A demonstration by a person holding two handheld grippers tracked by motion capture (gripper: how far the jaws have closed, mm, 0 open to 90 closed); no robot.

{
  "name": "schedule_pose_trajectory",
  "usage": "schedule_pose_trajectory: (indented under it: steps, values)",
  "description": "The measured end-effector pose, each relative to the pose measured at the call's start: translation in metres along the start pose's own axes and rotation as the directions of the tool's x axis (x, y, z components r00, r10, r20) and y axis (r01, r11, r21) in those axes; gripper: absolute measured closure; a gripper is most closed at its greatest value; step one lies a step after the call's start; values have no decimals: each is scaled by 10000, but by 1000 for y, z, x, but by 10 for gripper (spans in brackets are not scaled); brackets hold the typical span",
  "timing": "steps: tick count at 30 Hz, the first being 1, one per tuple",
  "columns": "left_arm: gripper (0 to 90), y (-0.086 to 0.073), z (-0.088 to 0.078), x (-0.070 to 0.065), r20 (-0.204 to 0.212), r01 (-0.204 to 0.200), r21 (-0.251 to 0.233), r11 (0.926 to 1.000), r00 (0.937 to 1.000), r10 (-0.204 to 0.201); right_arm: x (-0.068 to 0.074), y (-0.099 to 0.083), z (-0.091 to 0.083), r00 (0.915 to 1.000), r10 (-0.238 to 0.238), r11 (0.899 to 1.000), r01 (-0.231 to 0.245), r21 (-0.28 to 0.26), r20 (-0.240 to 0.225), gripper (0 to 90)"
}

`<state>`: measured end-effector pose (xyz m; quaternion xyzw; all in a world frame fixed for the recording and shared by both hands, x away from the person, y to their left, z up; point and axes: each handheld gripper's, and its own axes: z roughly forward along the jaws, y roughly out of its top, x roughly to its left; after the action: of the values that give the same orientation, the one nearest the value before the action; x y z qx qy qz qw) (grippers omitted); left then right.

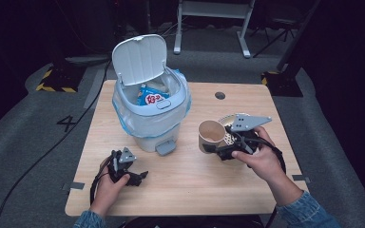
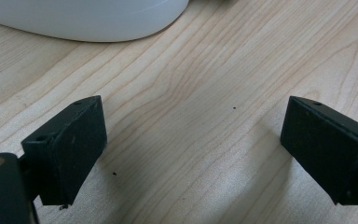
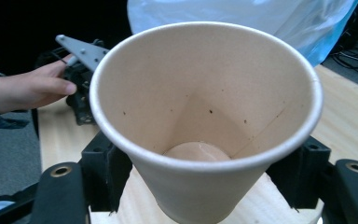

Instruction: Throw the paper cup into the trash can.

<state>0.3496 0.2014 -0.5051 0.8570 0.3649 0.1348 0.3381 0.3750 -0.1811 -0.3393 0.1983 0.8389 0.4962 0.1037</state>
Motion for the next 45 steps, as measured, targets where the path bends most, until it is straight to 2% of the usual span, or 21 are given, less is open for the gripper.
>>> schedule_pose_trajectory:
  steps: [10, 15, 18, 22, 27, 30, 31, 37, 45]
  values:
    - [74, 0, 0, 0, 1, 1, 1, 10000, 10000, -1, -22, 33, 2, 9992, -244, 9996, 239, 152, 331, 299]
    - [74, 0, 0, 0, 25, -5, 8, 10000, 10000, 5, -31, 48, 2, 9961, -571, 9983, 562, 152, 666, 299]
    - [73, 0, 0, 0, 45, -12, 12, 10000, 10000, 12, -36, 58, 3, 9968, -499, 9987, 491, 143, 630, 299]
    - [72, 0, 0, 0, 45, -13, 13, 10000, 10000, 13, -43, 69, 2, 9933, -925, 9950, 895, 446, 695, 301]
    - [71, 1, 1, 1, 88, -8, 11, 10000, 10000, 8, -56, 82, 4, 9957, -830, 9961, 817, 328, 406, 302]
    - [71, 0, 1, 1, 86, -11, 9, 10000, 10000, 11, -60, 87, 5, 9952, -892, 9955, 878, 359, 395, 302]
    - [71, 0, 1, 1, 86, -12, 12, 10000, 10000, 12, -64, 95, 6, 9937, -1036, 9939, 1018, 425, 428, 302]
    - [71, 0, 1, 1, 81, -19, 9, 10000, 10000, 19, -69, 110, 13, 9928, -1161, 9922, 1145, 500, 297, 302]
    - [72, 1, 1, 1, 78, -19, -5, 10000, 10000, 19, -71, 137, 23, 9924, -1208, 9926, 1205, 156, 213, 301]
